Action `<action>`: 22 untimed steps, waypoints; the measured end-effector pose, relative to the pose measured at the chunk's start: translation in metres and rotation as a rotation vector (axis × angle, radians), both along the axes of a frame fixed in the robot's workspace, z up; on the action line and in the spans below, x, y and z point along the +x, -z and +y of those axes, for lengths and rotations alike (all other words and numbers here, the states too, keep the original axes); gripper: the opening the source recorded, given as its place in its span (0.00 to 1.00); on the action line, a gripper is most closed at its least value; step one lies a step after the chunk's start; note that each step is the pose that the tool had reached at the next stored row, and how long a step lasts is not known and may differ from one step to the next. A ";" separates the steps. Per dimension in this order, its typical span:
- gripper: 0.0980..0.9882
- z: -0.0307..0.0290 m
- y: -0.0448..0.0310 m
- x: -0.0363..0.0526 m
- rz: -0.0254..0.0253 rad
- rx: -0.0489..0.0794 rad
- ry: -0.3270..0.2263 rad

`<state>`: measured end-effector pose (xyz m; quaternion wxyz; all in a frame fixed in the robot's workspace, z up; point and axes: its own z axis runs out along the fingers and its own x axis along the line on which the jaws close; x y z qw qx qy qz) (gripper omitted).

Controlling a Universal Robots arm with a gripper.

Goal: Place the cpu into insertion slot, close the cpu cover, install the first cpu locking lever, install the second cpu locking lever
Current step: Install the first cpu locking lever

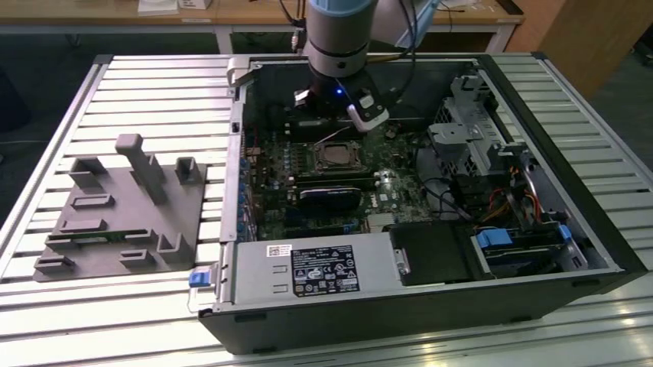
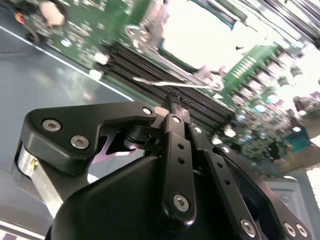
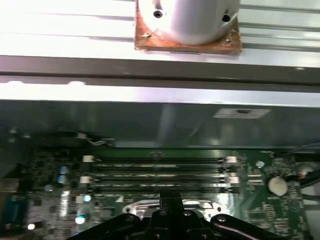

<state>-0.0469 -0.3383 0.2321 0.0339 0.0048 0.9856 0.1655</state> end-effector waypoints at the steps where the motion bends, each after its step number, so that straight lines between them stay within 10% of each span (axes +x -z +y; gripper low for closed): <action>1: 0.01 0.0000 0.0000 0.0034 0.0000 0.000 0.000; 22: 0.01 0.0095 0.0080 0.0050 -0.0111 -0.043 0.055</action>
